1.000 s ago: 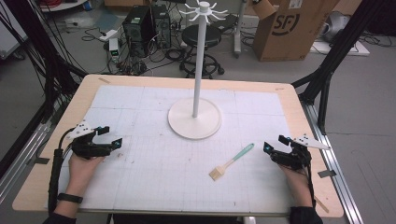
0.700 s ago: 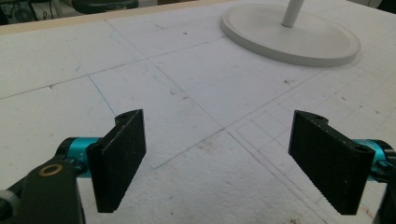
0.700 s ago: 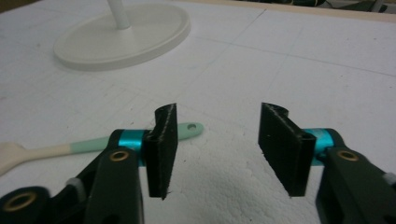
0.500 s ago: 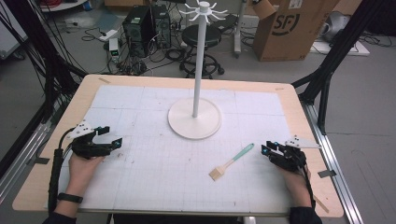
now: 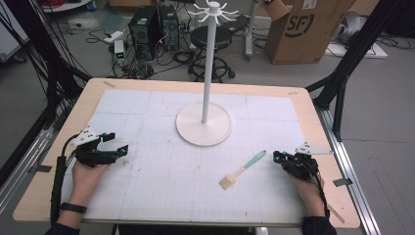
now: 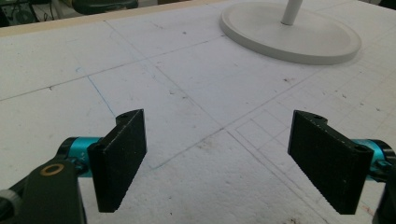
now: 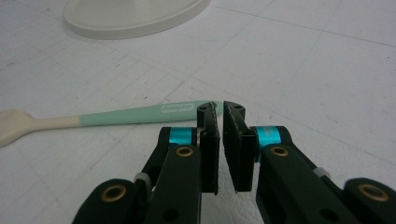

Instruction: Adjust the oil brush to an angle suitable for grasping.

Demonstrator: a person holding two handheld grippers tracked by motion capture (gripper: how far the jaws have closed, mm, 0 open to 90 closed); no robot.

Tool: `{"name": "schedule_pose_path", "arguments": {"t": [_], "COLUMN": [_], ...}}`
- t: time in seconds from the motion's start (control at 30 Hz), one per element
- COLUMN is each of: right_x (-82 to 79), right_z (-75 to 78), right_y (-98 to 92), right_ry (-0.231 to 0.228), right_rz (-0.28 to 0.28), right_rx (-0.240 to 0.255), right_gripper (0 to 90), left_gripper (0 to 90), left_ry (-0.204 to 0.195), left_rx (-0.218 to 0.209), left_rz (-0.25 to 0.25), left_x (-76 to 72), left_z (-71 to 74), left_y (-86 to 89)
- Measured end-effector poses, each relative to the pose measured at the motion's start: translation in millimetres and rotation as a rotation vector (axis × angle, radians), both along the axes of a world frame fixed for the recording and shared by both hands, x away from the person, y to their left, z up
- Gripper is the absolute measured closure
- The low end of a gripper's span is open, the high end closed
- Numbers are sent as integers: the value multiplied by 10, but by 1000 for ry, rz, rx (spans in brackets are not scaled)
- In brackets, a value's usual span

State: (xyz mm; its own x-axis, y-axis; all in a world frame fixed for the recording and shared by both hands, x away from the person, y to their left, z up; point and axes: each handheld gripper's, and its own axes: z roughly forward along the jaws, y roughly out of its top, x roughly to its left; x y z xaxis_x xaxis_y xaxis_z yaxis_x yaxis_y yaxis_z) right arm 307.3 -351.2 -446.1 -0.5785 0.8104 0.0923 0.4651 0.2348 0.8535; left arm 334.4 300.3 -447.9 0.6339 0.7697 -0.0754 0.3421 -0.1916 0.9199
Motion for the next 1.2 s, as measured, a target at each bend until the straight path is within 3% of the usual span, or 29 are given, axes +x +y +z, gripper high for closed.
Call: {"name": "schedule_pose_path", "arguments": {"t": [1.0, 1.2], "right_x": [10, 19], "right_z": [-3, 5], "right_y": [23, 2], "right_ry": [9, -9], "right_rz": [19, 7], "right_rx": [-9, 20], "right_gripper": [881, 783], "left_gripper": [204, 205], "left_ry": [-5, -23], "left_rx": [13, 39], "left_rz": [1, -4], "left_x": [-5, -20], "left_z": [1, 9], "left_y": [-16, -39]}}
